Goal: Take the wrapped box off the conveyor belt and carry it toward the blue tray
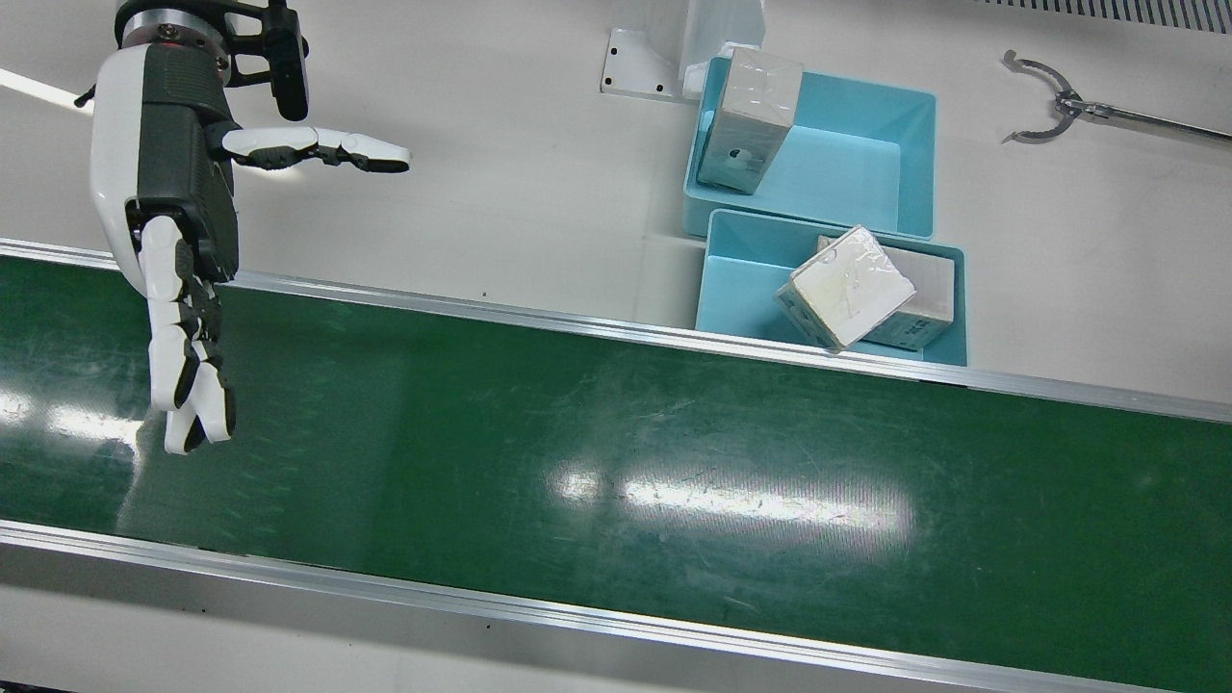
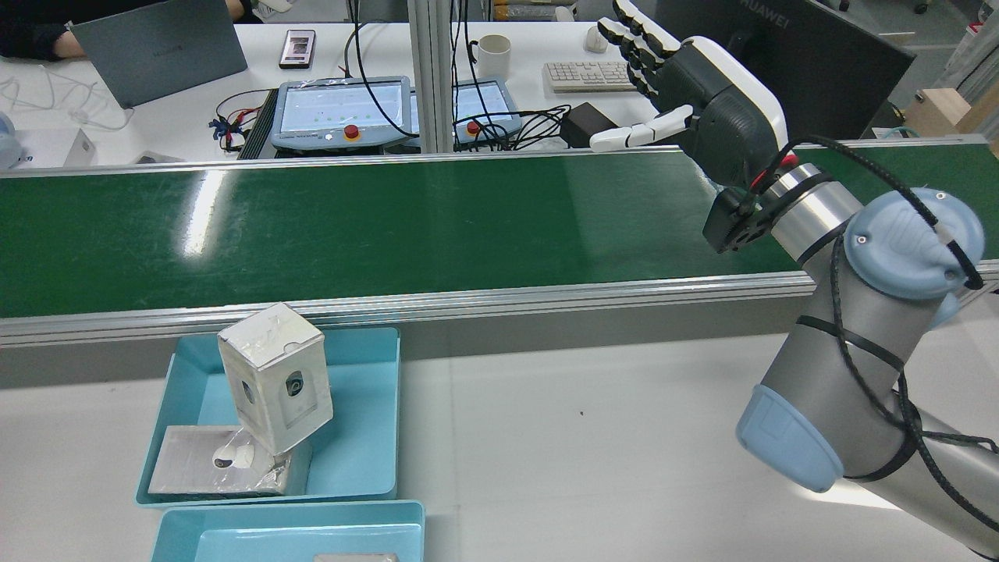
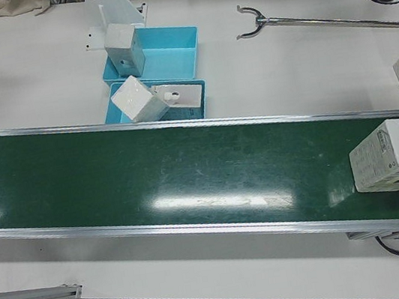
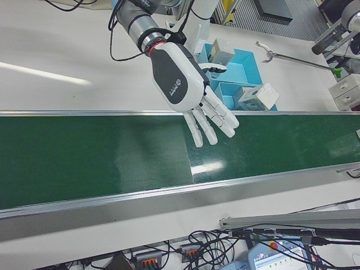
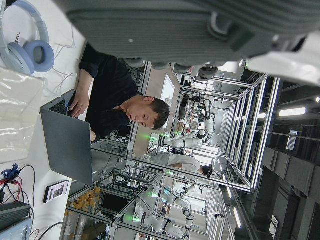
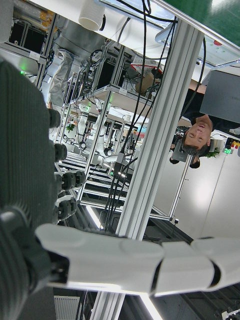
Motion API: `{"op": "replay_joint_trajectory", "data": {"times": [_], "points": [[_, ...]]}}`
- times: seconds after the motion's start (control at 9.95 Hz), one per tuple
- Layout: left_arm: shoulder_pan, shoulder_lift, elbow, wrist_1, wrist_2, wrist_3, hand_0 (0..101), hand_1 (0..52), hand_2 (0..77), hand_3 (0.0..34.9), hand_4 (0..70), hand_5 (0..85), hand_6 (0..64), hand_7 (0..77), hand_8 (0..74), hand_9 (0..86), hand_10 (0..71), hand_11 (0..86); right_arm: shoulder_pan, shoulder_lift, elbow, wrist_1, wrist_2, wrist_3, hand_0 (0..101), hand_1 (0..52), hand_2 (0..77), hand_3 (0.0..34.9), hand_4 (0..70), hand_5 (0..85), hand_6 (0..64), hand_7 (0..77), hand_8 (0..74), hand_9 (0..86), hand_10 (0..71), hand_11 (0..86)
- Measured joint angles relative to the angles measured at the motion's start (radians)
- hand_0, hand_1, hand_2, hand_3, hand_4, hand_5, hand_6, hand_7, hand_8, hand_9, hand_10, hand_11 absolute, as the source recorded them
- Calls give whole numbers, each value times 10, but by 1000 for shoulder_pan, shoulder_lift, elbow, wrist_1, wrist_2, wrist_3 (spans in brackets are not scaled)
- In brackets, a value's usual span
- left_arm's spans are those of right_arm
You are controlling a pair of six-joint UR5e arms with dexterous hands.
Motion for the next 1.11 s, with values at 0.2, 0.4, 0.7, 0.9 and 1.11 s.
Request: {"op": "replay_joint_trajectory", "data": {"times": [0.2,0.4,0.7,0.9,1.11], "points": [[0,0,0,0,0,0,0,0,11,0,0,11,0,0,0,0,5,0,14,-6,3,0,-8,9,469,153,142,107,16,33,0,55,0,16,0,11],[0,0,0,0,0,0,0,0,5,0,0,11,0,0,0,0,5,0,17,-36,6,-1,-11,20,469,153,153,88,11,49,0,55,0,16,0,11],[0,0,0,0,0,0,0,0,5,0,0,11,0,5,0,0,0,0,26,-102,-5,12,-25,38,469,153,131,48,0,38,0,11,0,16,0,11],[0,0,0,0,0,0,0,0,5,0,0,11,0,5,0,0,0,0,38,-110,-14,15,-29,56,462,125,98,0,0,27,0,5,0,16,0,11],[0,0,0,0,0,0,0,0,5,0,0,11,0,0,0,0,5,0,43,-110,-18,16,-28,73,403,82,60,0,0,27,0,5,0,16,0,11]]}}
